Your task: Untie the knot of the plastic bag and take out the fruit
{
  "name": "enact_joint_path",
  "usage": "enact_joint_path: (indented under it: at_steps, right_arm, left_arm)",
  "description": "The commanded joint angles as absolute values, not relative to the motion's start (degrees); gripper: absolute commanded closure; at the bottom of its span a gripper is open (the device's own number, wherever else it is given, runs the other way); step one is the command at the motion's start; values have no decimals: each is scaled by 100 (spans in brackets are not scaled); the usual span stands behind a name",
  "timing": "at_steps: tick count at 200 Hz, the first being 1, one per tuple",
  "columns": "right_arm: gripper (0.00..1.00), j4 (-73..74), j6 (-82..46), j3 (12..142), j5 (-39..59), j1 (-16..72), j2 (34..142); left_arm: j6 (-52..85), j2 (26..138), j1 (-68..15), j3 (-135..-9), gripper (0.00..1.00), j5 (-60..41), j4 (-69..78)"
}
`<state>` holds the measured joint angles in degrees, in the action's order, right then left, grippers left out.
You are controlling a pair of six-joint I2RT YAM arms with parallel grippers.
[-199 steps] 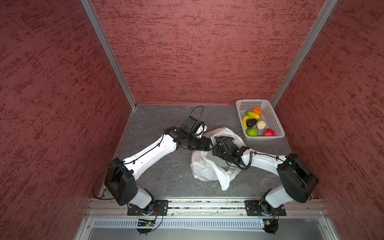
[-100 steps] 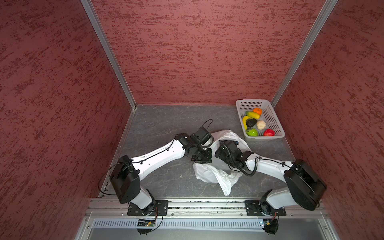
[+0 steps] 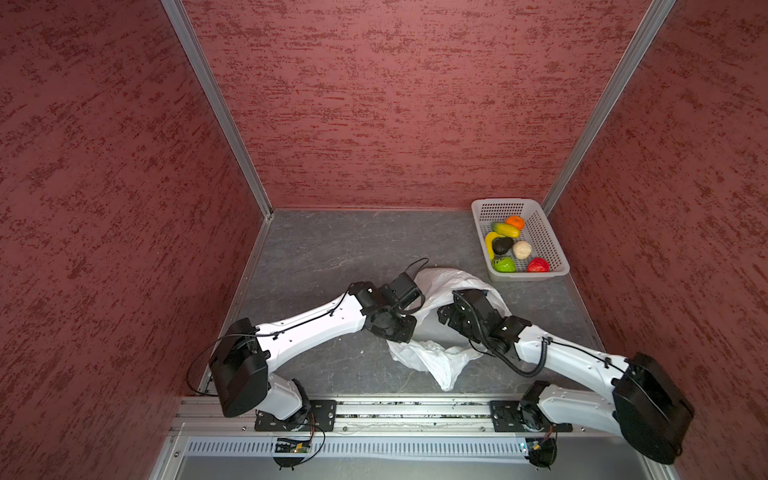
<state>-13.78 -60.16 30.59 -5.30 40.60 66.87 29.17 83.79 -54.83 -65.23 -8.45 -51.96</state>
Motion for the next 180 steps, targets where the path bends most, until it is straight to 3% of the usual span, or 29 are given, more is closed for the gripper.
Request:
enact_joint_path:
  at_steps: [1,40,87,120,152,180]
  right_arm:
    - [3,-1271,-6006,3021,-308,4192,6480]
    - [2,-1306,-5968,3364,-18,4421,6659]
    - [2,-1396,-5974,3371,-193,4509,6874]
    - [2,-1198,-6036,3272,-37,4637,7036]
    - [2,-1155,-5339,3173,180,4998,6703]
    - [2,-1388,-5108,3148,309,5627,6621]
  left_arm:
    - [2578,8187,-5562,-6379,100,-738,-4856]
    - [2435,8006,-5930,-6213,100,-764,-4452]
    - [2580,7973,-6784,-5870,100,14,-4001]
    - [2670,7683,-6940,-5354,100,474,-3718]
    - [2666,7665,-6870,-5144,100,749,-3525]
    - [2665,7689,-6725,-4930,100,919,-3318]
